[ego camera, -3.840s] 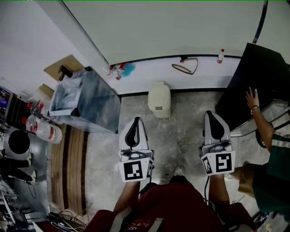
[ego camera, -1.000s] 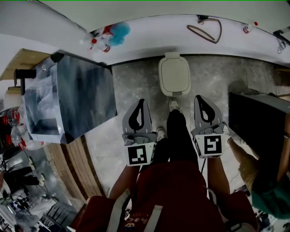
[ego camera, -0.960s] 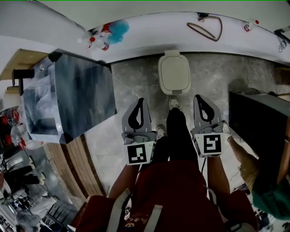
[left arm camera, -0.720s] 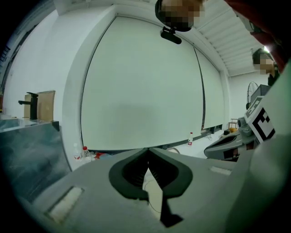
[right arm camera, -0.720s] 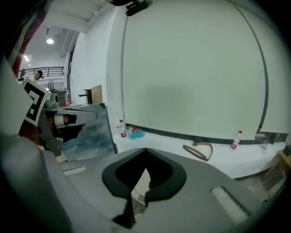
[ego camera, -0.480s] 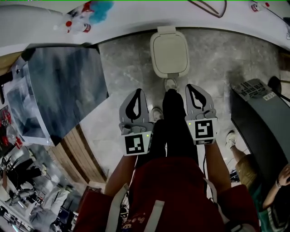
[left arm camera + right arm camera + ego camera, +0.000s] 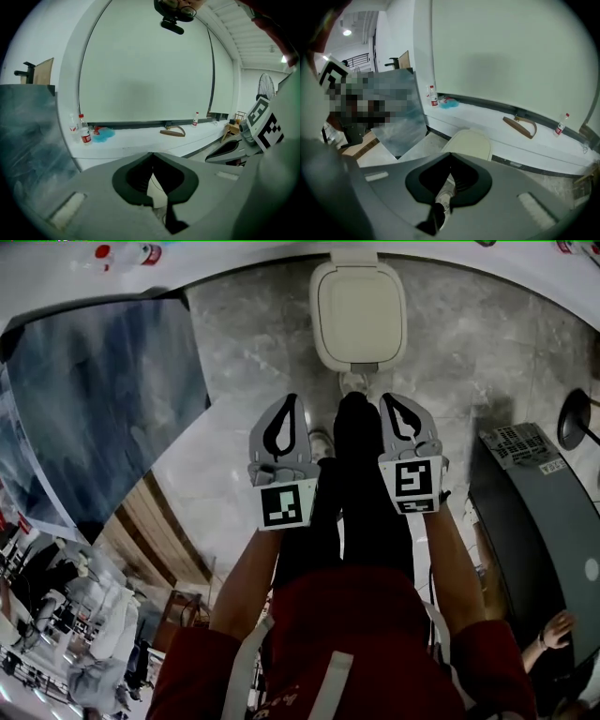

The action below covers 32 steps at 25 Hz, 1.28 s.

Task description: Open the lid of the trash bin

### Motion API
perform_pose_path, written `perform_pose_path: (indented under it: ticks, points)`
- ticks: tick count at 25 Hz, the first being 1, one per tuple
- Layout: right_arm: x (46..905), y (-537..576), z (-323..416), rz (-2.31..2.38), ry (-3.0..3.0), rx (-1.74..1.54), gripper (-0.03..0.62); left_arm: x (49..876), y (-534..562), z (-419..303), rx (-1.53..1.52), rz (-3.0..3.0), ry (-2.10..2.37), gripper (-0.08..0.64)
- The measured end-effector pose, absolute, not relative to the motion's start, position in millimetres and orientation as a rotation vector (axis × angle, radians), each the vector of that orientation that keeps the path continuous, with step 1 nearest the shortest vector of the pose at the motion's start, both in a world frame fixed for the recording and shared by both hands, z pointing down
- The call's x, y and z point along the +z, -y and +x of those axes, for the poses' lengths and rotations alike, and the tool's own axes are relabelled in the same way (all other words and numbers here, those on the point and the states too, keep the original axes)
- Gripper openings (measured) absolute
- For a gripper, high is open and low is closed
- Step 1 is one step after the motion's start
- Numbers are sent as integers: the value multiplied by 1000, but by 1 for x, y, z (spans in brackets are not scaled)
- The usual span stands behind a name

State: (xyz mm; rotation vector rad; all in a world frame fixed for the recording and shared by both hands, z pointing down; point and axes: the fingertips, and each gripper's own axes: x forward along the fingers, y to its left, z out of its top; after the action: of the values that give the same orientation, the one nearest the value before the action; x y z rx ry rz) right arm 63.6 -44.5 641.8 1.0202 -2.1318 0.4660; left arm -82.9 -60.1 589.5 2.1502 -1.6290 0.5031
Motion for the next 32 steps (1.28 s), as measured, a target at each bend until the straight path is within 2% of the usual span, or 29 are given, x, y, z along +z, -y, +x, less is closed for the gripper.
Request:
perform_pose_path:
  ticks: [4, 13, 16, 32]
  points:
    - [674, 41, 56, 946, 2112, 454, 3, 617, 62, -79, 510, 2148, 1600, 5]
    - [746, 25, 49, 757, 2023, 466, 127, 655, 56, -76, 516, 2110, 1571, 5]
    - [768, 22, 47, 702, 2002, 450, 146, 668, 54, -75, 524, 2092, 1566, 5]
    - [816, 30, 47, 597, 1926, 466, 167, 691, 54, -81, 539, 2040, 1574, 5]
